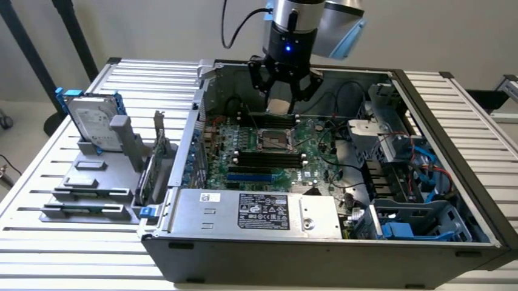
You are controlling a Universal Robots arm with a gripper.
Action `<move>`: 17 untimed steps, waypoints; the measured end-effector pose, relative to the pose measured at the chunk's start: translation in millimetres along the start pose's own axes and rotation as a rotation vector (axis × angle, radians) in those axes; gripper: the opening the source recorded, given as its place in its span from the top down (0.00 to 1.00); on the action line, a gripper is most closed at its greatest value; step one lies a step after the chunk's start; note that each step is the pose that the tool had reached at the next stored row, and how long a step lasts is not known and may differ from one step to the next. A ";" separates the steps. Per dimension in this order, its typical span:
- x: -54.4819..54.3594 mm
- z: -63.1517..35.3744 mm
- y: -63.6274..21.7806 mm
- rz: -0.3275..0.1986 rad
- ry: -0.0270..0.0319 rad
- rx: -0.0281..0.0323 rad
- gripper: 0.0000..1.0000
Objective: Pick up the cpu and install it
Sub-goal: 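Place the cpu into insertion slot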
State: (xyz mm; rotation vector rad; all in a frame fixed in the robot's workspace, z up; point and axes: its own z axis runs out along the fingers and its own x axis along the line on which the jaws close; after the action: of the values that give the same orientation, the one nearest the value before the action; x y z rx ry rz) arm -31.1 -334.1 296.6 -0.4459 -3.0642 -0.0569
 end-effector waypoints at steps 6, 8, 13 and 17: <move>-0.2 4.3 -0.1 0.109 -0.0032 -0.0054 0.45; -0.3 6.0 -0.2 0.145 -0.0041 -0.0071 0.45; -0.5 10.4 -0.3 0.236 -0.0050 -0.0110 0.45; -0.7 14.0 -0.4 0.309 -0.0060 -0.0140 0.45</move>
State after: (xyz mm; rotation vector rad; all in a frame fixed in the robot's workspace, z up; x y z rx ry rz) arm -31.1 -334.1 282.6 -0.9140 -2.9613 -0.0657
